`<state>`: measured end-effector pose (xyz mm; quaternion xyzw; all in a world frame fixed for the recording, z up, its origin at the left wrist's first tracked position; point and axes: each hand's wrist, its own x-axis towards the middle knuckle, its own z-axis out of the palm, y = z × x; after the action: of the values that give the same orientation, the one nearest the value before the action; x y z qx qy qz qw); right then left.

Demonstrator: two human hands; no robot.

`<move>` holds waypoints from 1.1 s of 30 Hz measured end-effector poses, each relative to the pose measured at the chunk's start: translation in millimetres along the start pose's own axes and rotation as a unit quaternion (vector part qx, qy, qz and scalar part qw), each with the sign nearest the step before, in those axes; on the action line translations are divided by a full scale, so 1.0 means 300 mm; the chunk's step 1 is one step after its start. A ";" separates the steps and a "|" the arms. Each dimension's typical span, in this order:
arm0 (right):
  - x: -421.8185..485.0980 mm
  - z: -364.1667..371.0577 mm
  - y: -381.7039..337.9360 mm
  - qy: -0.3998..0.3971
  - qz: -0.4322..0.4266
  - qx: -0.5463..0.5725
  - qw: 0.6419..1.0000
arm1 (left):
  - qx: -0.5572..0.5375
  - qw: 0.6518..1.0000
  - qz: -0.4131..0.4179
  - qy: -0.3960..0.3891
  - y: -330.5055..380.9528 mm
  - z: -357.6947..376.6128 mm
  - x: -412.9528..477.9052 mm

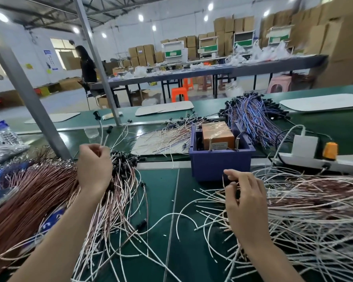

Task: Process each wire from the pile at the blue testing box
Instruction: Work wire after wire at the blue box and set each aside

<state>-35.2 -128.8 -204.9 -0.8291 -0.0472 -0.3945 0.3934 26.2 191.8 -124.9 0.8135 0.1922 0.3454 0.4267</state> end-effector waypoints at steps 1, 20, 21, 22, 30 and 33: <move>-0.001 -0.001 0.000 -0.002 0.003 0.001 1.000 | 0.009 0.999 -0.021 -0.024 -0.006 0.004 -0.003; 0.085 -0.108 -0.026 -0.065 0.350 0.687 0.634 | 0.106 0.853 0.405 -0.313 0.225 0.140 -0.589; 0.090 -0.116 -0.013 -0.054 0.359 0.666 0.652 | 0.118 0.845 0.401 -0.335 0.210 0.146 -0.588; 0.096 -0.124 0.003 -0.044 0.366 0.640 0.675 | 0.128 0.839 0.402 -0.344 0.194 0.145 -0.570; 0.036 -0.100 -0.009 -0.193 0.151 0.268 0.932 | 0.219 0.766 0.563 -0.220 0.239 0.089 -0.377; -0.003 -0.061 -0.038 -0.272 0.037 0.126 0.953 | 0.227 0.722 0.627 -0.184 0.310 0.121 -0.380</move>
<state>-51.7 -133.4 -191.6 -0.8497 -0.1714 -0.1301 0.4814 -24.2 49.9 -107.7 0.8681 -0.3720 0.3235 -0.0578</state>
